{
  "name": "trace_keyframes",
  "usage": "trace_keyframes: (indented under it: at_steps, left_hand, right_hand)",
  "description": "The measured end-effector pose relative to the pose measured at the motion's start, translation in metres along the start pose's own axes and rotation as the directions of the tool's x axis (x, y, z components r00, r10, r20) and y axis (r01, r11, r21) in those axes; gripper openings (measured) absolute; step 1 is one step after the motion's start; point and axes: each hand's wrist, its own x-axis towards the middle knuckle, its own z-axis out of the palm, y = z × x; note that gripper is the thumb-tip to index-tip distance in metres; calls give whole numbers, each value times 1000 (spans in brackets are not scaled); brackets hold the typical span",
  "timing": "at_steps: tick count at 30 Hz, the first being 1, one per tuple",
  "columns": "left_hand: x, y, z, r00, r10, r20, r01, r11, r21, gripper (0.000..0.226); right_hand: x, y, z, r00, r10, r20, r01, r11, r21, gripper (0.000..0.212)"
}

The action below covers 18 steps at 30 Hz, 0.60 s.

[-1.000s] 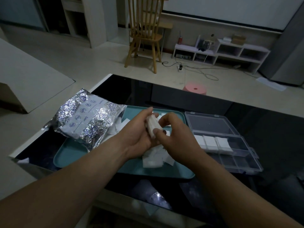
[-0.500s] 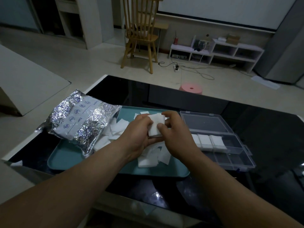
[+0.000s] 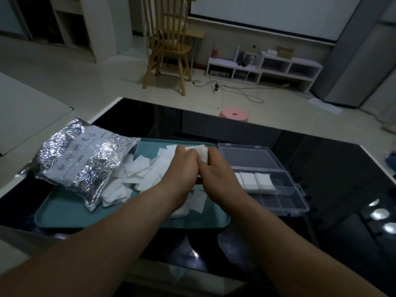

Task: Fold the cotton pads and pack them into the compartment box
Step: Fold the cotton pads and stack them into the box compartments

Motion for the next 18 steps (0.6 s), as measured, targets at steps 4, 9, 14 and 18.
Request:
trace_keyframes:
  at_steps: [4, 9, 14, 18]
  left_hand:
    - [-1, -2, 23, 999, 40, -23, -38, 995, 95, 28]
    - [-1, -2, 46, 998, 57, -36, -52, 991, 127, 29]
    - [3, -4, 64, 997, 79, -27, -75, 989, 126, 18]
    - [6, -1, 74, 982, 163, -90, -145, 973, 180, 18]
  right_hand:
    - [-8, 5, -21, 998, -42, -43, 35, 989, -146, 22]
    - [-10, 12, -39, 994, -91, -62, 80, 983, -163, 35]
    - [-8, 22, -56, 995, -103, -2, 100, 968, -232, 33]
    - [-1, 22, -72, 998, -50, -33, 41, 973, -227, 26]
